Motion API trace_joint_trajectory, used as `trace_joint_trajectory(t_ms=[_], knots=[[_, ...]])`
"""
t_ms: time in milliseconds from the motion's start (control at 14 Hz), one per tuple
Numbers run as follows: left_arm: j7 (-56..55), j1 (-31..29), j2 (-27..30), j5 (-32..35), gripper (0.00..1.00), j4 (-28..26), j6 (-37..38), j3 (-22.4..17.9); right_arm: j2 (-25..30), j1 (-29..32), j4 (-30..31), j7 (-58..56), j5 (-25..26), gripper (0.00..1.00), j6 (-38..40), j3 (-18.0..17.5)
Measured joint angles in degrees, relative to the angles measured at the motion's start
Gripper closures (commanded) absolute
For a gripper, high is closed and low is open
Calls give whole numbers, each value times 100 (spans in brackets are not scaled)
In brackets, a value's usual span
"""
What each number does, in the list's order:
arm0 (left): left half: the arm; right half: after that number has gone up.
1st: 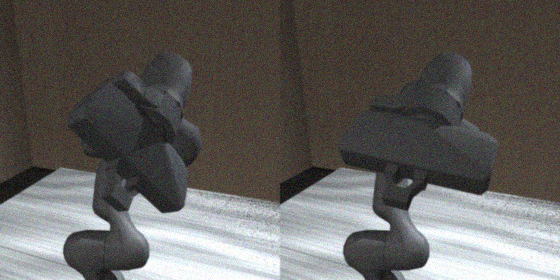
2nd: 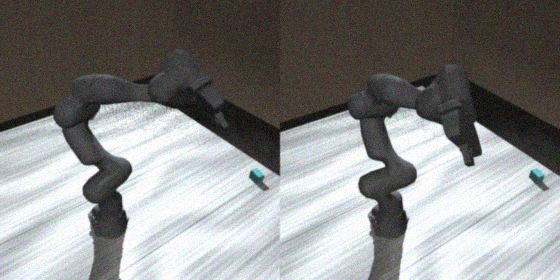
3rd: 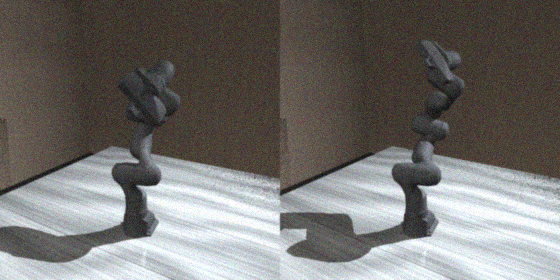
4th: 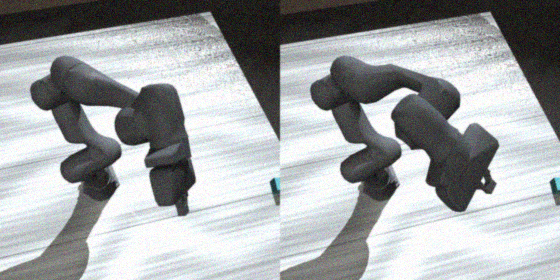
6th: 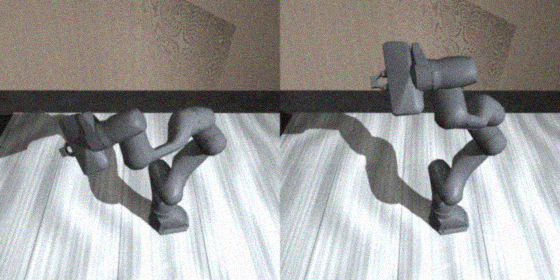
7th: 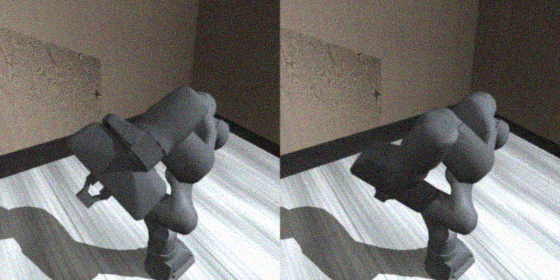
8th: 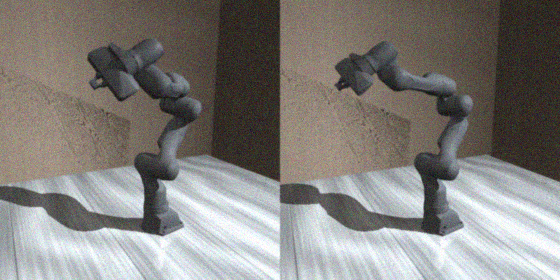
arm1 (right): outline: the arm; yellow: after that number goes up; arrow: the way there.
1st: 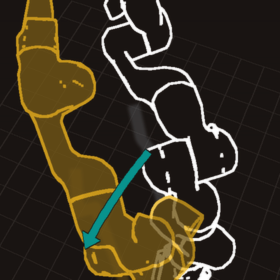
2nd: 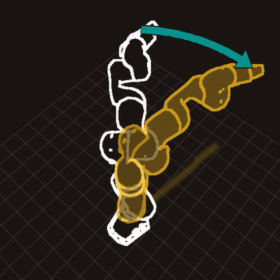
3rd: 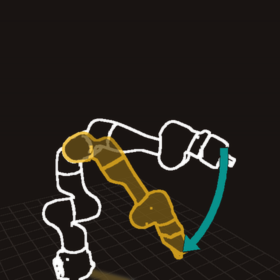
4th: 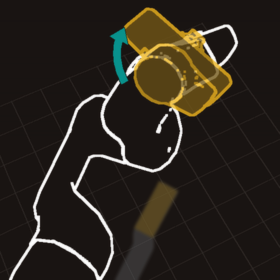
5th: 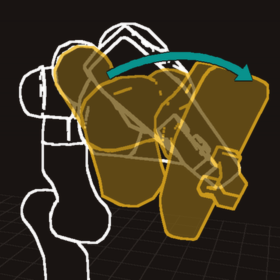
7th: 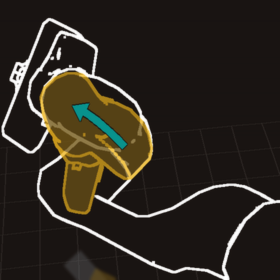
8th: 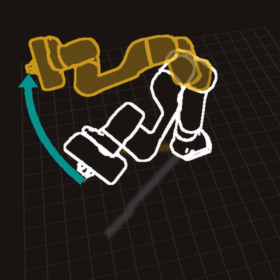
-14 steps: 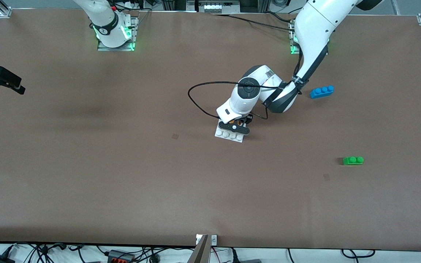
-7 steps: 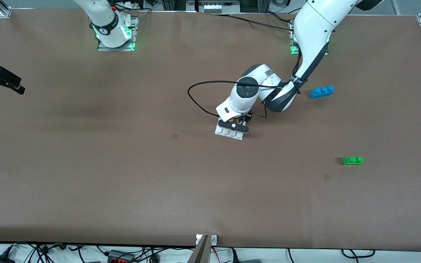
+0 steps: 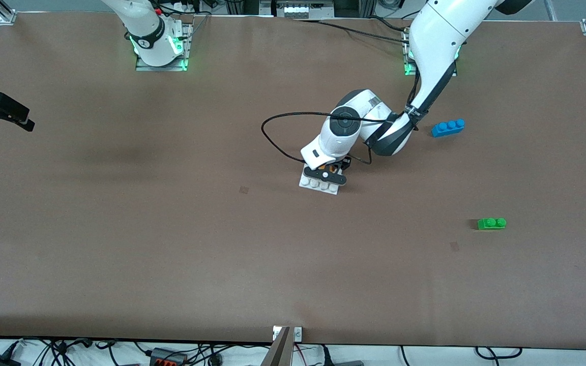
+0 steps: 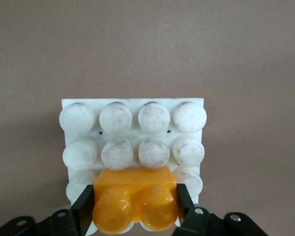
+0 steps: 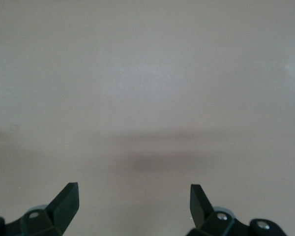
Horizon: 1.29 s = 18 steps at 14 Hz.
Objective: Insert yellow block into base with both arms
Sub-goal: 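Press the yellow block down onto the plate with the left gripper, then open the left gripper and lift it away from the block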
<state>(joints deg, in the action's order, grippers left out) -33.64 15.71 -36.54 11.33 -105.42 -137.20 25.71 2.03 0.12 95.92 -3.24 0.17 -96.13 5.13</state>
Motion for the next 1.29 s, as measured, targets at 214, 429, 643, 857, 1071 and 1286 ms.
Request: trace_joint_trajectory(t_ms=[214,429,643,857,1071,1286], knots=[[-62,-94,71,-77,0,178,403,32,0,0,0,0,0,0,0,1],[-71,-298,362,-449,0,626,1293,114,0,0,0,0,0,0,0,2],[-69,-899,846,-740,0,775,1819,137,0,1,0,0,0,0,0,7],[-56,-1769,1208,-752,0,787,2192,116,0,3,0,0,0,0,0,13],[-4,-2667,1633,-751,0,803,2636,104,-4,2,-1,0,0,0,-2,13],[783,-3214,2226,-753,0,858,3229,-36,-14,-4,-8,0,0,0,-5,8]])
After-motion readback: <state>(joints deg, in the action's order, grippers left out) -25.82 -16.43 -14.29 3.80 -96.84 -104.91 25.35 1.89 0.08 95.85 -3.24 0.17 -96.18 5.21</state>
